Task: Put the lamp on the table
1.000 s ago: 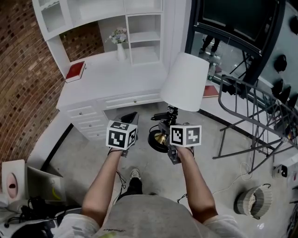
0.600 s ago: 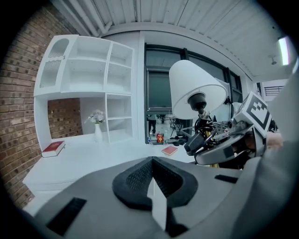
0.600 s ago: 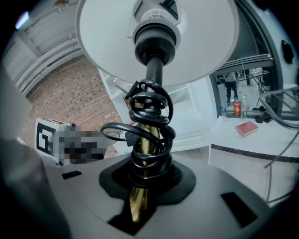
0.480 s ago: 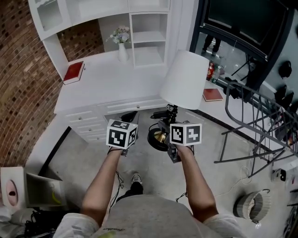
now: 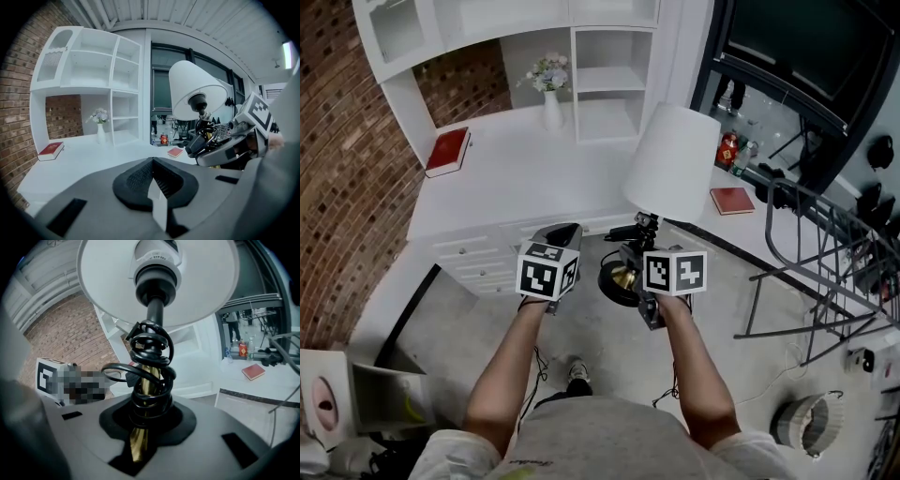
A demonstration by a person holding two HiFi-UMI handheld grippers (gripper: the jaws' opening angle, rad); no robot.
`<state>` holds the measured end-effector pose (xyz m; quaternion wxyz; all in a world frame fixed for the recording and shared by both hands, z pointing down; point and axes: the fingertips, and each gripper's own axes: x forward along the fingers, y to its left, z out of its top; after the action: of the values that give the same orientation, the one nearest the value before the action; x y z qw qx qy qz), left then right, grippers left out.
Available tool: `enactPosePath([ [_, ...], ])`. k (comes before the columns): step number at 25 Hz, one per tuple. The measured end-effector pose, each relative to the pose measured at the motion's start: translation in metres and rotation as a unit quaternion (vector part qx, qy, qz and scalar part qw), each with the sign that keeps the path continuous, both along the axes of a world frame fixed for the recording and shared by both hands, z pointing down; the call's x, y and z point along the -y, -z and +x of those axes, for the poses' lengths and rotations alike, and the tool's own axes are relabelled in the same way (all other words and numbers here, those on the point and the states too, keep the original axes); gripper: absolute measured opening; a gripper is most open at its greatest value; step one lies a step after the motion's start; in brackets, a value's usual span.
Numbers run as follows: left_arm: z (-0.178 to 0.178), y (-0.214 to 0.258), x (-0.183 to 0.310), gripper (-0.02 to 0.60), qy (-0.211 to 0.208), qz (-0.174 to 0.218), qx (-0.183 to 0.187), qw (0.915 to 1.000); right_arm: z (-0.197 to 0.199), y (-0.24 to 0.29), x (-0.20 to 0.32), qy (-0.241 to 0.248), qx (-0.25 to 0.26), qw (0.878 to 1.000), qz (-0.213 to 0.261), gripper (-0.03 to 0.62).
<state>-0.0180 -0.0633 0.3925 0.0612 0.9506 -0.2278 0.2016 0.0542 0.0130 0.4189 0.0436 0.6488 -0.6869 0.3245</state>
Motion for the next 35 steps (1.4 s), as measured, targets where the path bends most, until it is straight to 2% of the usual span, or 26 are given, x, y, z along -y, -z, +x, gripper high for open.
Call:
enactPosePath([
  [23,-0.006,-0.004,0.104,-0.003,-0.019,-0.021,-0.02,0.9994,-0.011,-0.002,0.097,-0.02,-0.013,0.999,-0.021,0.084],
  [35,-0.013,-0.004,0.129,-0.003,-0.03,-0.025,-0.021,0.999,-0.023,0.002,0.126,-0.029,-0.01,0.999,-0.018,0.083],
])
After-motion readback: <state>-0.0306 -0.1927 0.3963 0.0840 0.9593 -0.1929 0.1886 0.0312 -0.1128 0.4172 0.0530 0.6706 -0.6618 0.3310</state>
